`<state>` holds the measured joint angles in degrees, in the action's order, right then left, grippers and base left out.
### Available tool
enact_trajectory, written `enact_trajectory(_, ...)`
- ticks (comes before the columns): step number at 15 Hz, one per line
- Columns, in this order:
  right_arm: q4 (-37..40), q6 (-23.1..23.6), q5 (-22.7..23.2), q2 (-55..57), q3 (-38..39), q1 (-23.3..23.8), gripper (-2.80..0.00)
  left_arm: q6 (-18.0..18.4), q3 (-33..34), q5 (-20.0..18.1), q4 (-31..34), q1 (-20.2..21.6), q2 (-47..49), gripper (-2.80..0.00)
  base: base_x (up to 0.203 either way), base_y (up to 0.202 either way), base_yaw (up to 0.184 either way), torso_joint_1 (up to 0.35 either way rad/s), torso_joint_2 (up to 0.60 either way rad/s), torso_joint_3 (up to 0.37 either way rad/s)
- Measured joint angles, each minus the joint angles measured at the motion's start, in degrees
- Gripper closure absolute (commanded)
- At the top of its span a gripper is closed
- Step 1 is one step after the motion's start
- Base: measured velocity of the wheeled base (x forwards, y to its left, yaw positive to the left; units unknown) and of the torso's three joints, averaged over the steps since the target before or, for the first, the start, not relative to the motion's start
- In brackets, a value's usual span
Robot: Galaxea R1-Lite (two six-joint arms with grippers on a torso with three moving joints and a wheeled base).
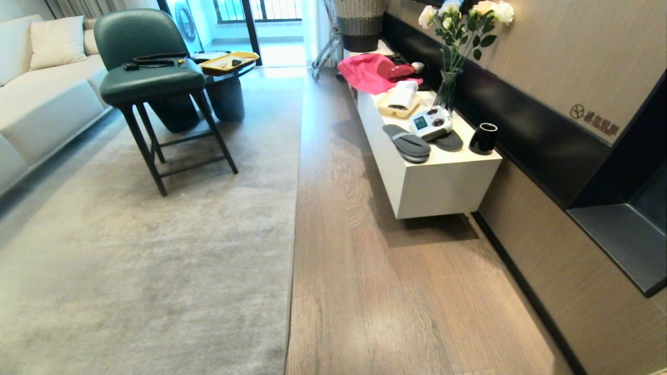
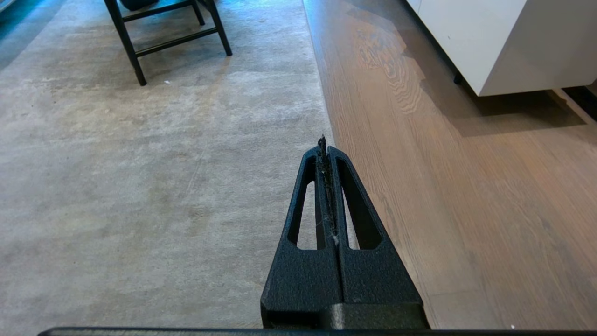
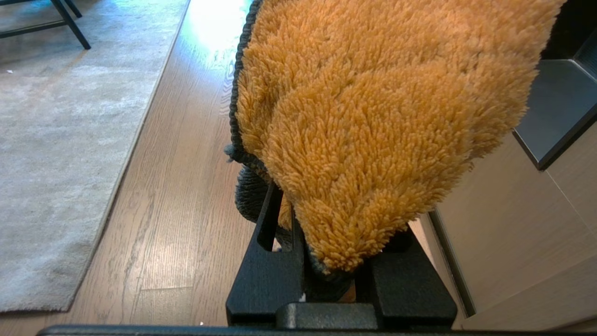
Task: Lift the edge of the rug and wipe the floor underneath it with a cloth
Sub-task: Put down the rag
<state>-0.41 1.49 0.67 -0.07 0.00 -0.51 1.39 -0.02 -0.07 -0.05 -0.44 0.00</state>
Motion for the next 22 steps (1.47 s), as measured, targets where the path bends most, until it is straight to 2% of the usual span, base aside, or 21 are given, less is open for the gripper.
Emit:
enact_trajectory(12, 0.0, 0.0, 0.0, 0.0, 0.0, 0.0, 0.0, -0.1, 0.0, 0.0, -0.1, 0.0, 0.0, 0.0, 0.0, 0.0, 0.0, 0.0, 0.0, -0.004)
enact_trajectory(22, 0.0, 0.0, 0.0, 0.0, 0.0, 0.0, 0.0, -0.2, 0.0, 0.0, -0.1, 0.0, 0.0, 0.0, 0.0, 0.0, 0.0, 0.002, 0.0, -0.18)
